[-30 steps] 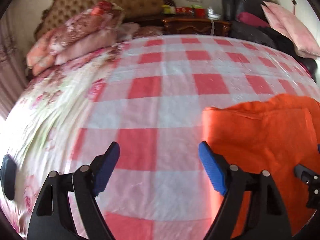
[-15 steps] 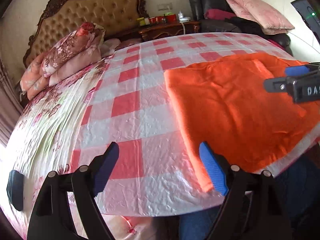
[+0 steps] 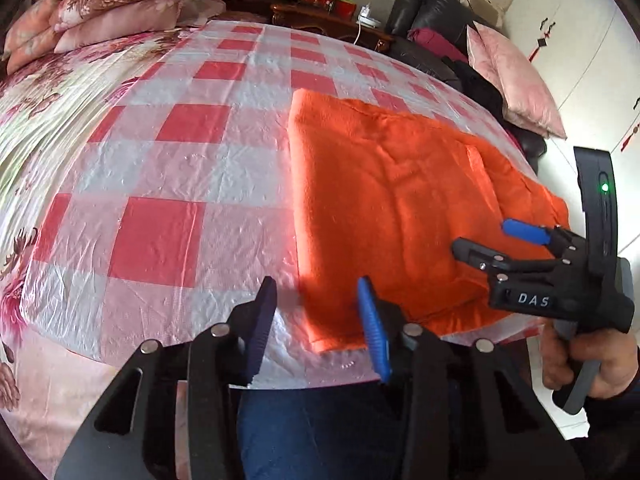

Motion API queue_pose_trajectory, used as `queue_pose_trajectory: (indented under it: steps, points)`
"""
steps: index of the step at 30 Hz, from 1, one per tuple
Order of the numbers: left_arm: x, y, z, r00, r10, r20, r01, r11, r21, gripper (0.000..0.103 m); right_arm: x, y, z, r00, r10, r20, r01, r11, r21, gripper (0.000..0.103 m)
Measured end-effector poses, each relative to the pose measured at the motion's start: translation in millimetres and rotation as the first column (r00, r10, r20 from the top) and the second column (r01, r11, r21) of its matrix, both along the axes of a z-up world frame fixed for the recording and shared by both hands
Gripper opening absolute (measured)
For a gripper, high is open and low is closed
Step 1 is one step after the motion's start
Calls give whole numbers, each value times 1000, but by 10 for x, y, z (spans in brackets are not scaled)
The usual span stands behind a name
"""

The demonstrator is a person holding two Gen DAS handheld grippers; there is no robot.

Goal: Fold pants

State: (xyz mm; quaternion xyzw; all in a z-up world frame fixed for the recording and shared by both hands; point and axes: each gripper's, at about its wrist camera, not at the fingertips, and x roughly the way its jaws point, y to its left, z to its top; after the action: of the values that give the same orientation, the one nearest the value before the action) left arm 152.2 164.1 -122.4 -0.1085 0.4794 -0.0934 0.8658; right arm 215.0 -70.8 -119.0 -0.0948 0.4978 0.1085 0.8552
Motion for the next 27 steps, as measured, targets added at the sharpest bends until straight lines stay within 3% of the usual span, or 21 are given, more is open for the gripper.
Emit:
queue_pose_trajectory:
  steps: [2, 4, 7, 10, 12, 17, 19, 24, 27]
  points:
    - [9, -38, -7, 1000, -6, -12, 6, 1000, 0, 41, 21, -11, -2, 1000, 0, 0, 0, 1000, 2, 97]
    - [32, -32, -39, 999, -13, -45, 10, 997, -74, 28, 24, -15, 0, 1000, 1, -1, -1, 1000, 5, 98]
    - [26, 41, -72, 998, 17, -65, -28, 986, -162, 25, 36, -24, -5, 1000, 2, -2, -2, 1000, 10, 98]
    - [5, 193, -63, 996, 50, -74, -71, 948, -312, 24, 33, -26, -10, 1000, 3, -2, -3, 1000, 11, 98]
    - [8, 271, -90, 993, 73, -98, -104, 926, -364, 31, 31, -25, -8, 1000, 3, -2, -3, 1000, 12, 98]
    - [3, 375, -261, 979, 73, -191, -165, 834, -526, 33, 35, -22, -10, 1000, 2, -2, -2, 1000, 13, 99]
    - [32, 363, -266, 979, 70, -192, -166, 823, -543, 33, 35, -23, -10, 1000, 2, -2, -2, 1000, 12, 99]
    - [246, 327, -161, 987, 70, -144, -136, 844, -519, 37, 38, -18, -12, 1000, 1, -3, -1, 1000, 11, 99]
    - [224, 377, -219, 980, 92, -174, -174, 819, -547, 40, 32, -16, -15, 1000, 5, -11, -5, 1000, 10, 99]
